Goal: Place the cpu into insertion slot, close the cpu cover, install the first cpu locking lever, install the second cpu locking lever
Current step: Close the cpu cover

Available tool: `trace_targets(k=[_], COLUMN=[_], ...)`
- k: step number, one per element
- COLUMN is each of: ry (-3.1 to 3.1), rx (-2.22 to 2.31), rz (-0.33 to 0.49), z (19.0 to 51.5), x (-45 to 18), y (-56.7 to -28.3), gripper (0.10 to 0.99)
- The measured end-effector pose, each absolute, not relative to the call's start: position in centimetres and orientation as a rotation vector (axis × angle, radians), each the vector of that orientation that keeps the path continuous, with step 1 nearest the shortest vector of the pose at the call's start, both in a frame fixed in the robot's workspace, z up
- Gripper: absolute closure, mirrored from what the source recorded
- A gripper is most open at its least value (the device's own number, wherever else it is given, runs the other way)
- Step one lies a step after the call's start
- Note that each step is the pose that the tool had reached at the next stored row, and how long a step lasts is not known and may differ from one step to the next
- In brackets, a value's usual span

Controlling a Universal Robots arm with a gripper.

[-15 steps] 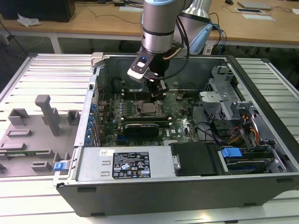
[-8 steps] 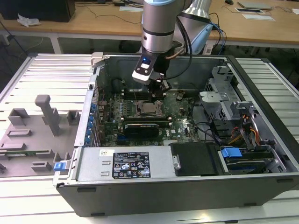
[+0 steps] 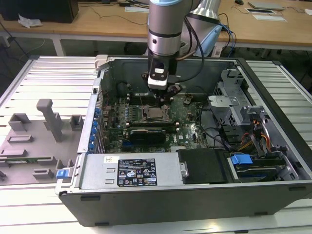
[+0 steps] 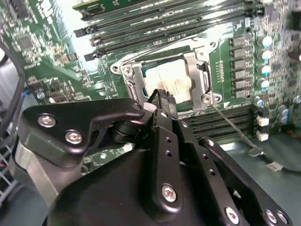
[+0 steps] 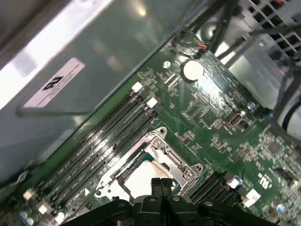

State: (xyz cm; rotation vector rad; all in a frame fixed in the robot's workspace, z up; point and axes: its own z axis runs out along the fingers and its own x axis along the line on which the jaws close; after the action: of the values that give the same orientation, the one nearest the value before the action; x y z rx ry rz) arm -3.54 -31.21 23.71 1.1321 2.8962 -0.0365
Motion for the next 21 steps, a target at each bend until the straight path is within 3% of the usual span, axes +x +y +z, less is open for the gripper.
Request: trace_targets(k=[21], ry=[3.088], rx=[0.269], rz=[-0.041], z=[23.57], x=[-3.54], y=[-31.21], gripper=[0.980])
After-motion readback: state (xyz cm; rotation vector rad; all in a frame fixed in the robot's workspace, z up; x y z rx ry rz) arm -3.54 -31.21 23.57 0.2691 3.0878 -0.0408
